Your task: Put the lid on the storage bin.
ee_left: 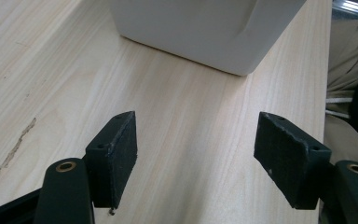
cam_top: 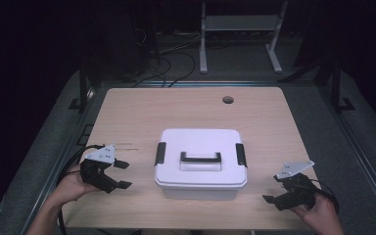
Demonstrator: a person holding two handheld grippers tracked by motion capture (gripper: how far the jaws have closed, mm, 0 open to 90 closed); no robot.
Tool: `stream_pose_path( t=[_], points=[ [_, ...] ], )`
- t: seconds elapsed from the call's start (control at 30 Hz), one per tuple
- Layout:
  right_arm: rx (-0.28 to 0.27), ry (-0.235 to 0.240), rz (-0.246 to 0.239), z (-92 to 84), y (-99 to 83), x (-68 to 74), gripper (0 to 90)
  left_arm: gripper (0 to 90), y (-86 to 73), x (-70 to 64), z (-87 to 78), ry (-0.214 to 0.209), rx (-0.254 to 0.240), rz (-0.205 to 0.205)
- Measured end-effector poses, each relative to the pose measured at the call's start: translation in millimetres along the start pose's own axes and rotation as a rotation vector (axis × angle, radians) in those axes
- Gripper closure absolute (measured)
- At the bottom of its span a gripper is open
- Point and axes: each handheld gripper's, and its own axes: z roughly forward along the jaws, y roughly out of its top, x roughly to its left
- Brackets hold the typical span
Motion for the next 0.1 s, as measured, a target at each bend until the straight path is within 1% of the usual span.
stream_pose_path(
  t=[0.1],
  points=[
    [-0.004, 0.0, 0.0, -0.7, 0.0, -0.2, 18.5, 29.1, -1.8, -1.2, 1.2, 0.002, 0.006, 0.001]
  ],
)
